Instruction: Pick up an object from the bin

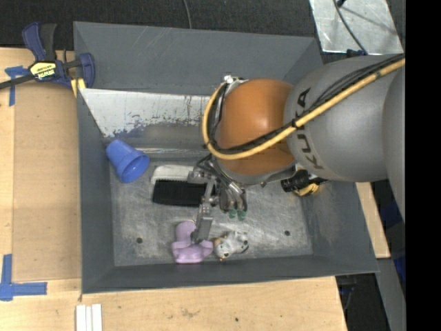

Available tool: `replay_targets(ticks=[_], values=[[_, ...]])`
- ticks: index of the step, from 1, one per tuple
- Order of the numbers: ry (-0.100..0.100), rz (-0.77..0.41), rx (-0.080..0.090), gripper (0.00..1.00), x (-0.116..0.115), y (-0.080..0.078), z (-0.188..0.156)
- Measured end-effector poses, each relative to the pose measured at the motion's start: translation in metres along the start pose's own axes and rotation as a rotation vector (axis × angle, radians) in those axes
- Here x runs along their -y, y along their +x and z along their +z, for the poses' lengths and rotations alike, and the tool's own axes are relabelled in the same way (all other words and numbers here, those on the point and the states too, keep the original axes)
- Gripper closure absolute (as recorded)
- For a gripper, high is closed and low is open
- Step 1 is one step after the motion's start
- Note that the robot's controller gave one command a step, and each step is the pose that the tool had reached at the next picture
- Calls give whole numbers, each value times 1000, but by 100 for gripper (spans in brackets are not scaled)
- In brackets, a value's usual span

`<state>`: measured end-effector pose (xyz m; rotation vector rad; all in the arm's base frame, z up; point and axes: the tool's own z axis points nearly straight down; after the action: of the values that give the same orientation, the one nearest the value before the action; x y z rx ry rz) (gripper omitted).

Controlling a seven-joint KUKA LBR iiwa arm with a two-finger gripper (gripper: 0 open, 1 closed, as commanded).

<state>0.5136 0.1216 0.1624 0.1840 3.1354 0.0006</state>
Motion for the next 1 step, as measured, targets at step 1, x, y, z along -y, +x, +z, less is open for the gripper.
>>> replay_targets(ticks=[1], values=[[-4, 57, 11, 0, -12, -37, 38]])
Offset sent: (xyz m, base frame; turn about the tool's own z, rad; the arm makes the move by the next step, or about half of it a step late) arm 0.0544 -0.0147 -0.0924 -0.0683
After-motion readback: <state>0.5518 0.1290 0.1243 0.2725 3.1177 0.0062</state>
